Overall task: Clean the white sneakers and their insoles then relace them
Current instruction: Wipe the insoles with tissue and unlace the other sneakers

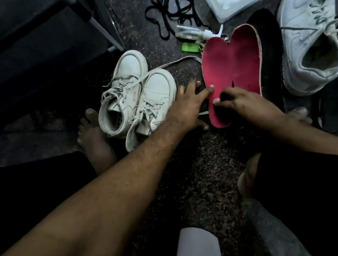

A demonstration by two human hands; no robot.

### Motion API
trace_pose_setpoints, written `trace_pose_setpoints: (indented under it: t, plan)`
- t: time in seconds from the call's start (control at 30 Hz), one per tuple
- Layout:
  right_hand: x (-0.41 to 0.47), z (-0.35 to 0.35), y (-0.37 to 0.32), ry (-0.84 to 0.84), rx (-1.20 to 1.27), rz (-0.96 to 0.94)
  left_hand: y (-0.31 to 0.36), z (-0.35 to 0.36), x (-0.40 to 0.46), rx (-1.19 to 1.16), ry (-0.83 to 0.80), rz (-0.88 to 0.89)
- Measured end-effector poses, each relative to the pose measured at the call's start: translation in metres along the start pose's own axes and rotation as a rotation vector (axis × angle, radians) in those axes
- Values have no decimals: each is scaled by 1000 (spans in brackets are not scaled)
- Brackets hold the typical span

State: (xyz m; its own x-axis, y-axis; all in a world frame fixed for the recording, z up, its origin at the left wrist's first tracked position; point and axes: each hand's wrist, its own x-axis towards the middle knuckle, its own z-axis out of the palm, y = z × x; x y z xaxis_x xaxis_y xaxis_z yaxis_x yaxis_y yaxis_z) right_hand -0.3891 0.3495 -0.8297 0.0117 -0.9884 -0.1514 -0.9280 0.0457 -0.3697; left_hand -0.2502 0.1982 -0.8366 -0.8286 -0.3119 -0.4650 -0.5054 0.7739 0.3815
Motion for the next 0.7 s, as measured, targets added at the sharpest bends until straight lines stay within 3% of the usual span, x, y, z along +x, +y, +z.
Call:
trace_pose_setpoints:
  t: [0.2, 0.33, 0.47, 0.5, 0.6, 0.63, 0.7]
  plan:
    - [0, -2, -26, -150, 10, -220, -2, 3, 0, -6, 24, 16]
    - [-2, -6, -9, 0, 90, 131, -3, 1, 3, -32, 12, 10]
    - [-4, -6, -18, -87, -4, -172, -1, 4, 3, -2, 55, 18]
    - [-1, -8, -14, -51, -10, -166, -1, 5, 3, 12, 53, 14]
    - [3, -17, 8, 87, -3, 84, 2, 6, 2, 30, 52, -9]
    - [5, -15, 8, 65, -30, 69, 2, 6, 2, 30, 49, -11]
    - [3, -15, -2, -65, -29, -132, 2, 7, 1, 34, 49, -4]
